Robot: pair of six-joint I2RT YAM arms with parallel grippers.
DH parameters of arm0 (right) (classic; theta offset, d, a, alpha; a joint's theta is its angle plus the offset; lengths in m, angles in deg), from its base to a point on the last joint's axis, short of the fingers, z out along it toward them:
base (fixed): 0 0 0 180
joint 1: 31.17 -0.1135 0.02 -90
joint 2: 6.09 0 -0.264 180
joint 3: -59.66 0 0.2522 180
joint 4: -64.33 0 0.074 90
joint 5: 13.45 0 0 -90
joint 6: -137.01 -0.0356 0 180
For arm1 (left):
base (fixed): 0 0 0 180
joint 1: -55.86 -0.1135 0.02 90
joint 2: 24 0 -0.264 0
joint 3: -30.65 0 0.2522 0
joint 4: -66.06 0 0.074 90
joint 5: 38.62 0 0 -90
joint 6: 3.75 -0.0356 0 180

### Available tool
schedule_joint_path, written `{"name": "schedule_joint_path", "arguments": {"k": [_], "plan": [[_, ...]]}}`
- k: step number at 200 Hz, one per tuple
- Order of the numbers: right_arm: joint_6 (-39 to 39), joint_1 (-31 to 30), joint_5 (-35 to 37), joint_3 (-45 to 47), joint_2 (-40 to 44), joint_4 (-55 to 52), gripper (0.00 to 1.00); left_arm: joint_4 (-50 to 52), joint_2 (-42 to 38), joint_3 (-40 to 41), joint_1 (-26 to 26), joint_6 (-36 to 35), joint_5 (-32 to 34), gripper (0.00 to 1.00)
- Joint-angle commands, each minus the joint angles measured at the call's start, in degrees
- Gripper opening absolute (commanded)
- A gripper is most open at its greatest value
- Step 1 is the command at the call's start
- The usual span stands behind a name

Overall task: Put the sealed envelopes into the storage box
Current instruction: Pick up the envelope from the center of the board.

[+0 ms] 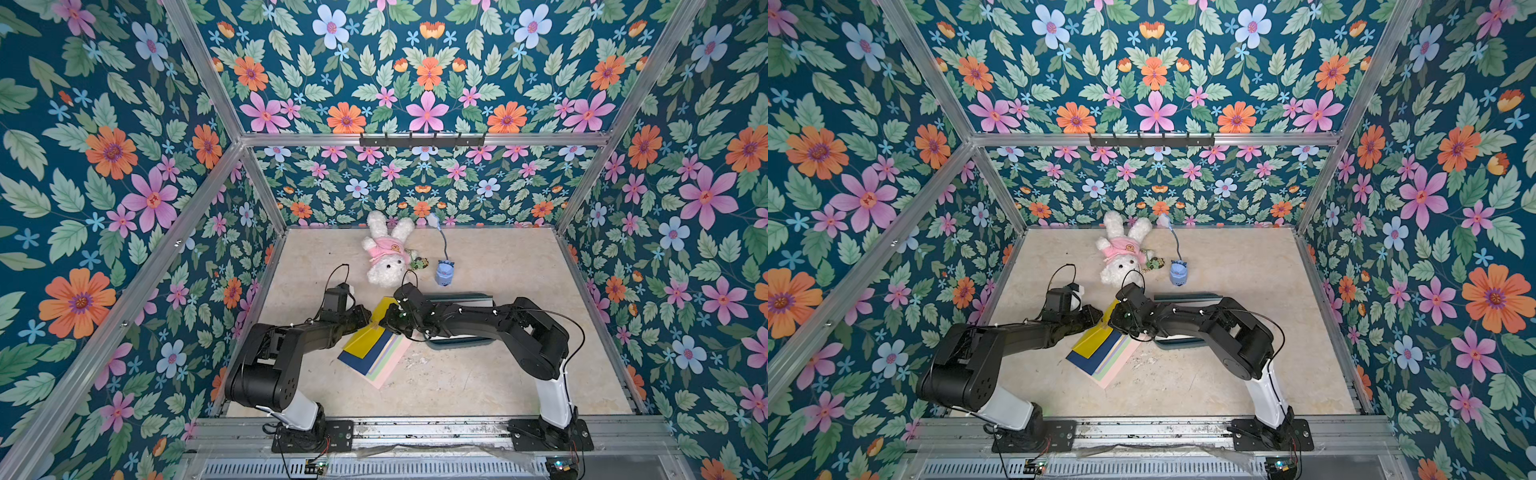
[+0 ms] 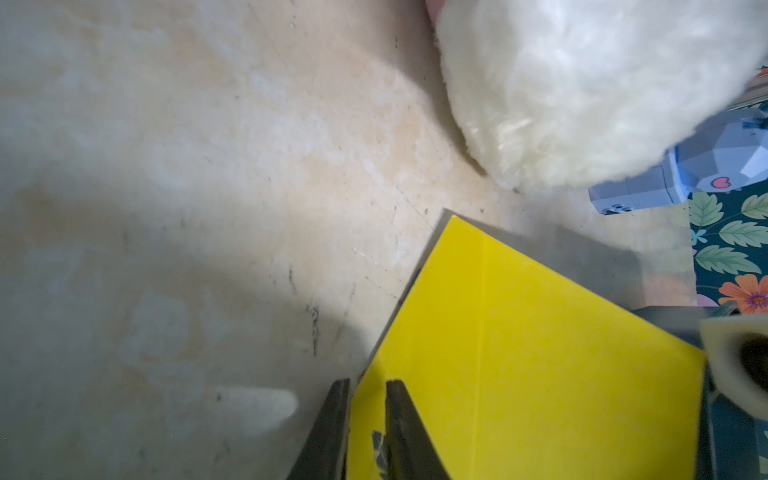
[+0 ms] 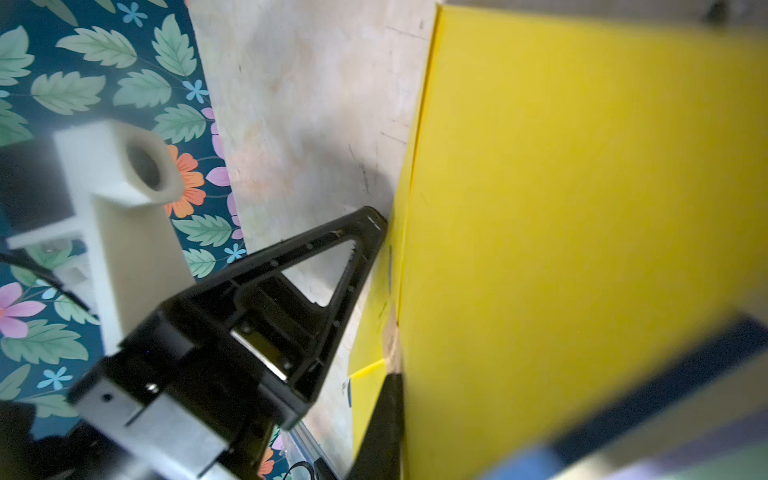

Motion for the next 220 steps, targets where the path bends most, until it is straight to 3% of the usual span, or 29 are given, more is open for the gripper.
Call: {"name": "schedule_joint_path", "arguments": {"k": [1, 29, 68, 98, 135, 174, 203, 220], "plan": [[2.64, 0.14, -0.09, -0.44, 0.81, 1.53, 0.0, 4.75, -2.75, -0.12, 0.0, 0.51, -0.17, 0.27], [8.01, 0.12, 0.35, -0.45, 4.66, 1.08, 0.0, 11.17, -11.89, -2.87, -0.09, 0.57, 3.1, 0.35], [18.85, 0.75, -2.13, -0.03, 11.39, 0.4, 0.0, 18.09, -25.34, -7.16, -0.76, -1.49, 4.07, 0.57], [27.12, 2.39, -7.4, 2.88, 18.53, 1.4, 0.0, 18.6, -32.2, -9.04, -1.46, -3.82, -5.73, 0.59], [35.34, 4.9, -10.91, 13.72, 32.03, 7.59, 0.0, 18.03, -37.45, -11.14, -1.68, -5.98, -22.44, 0.61], [34.21, 7.01, -14.83, 24.2, 43.27, 20.35, 0.0, 14.67, -40.93, -11.31, -1.61, -4.69, -32.33, 0.61], [33.43, 7.3, -17.09, 25.4, 45.16, 23.59, 0.0, 3.55, -40.77, -9.04, -1.59, 2.58, -40.78, 0.62], [33.15, 7.39, -17.83, 25.07, 45.25, 24.21, 0.0, 2.07, -40.42, -8.72, -1.54, 3.52, -43.57, 0.61]]}}
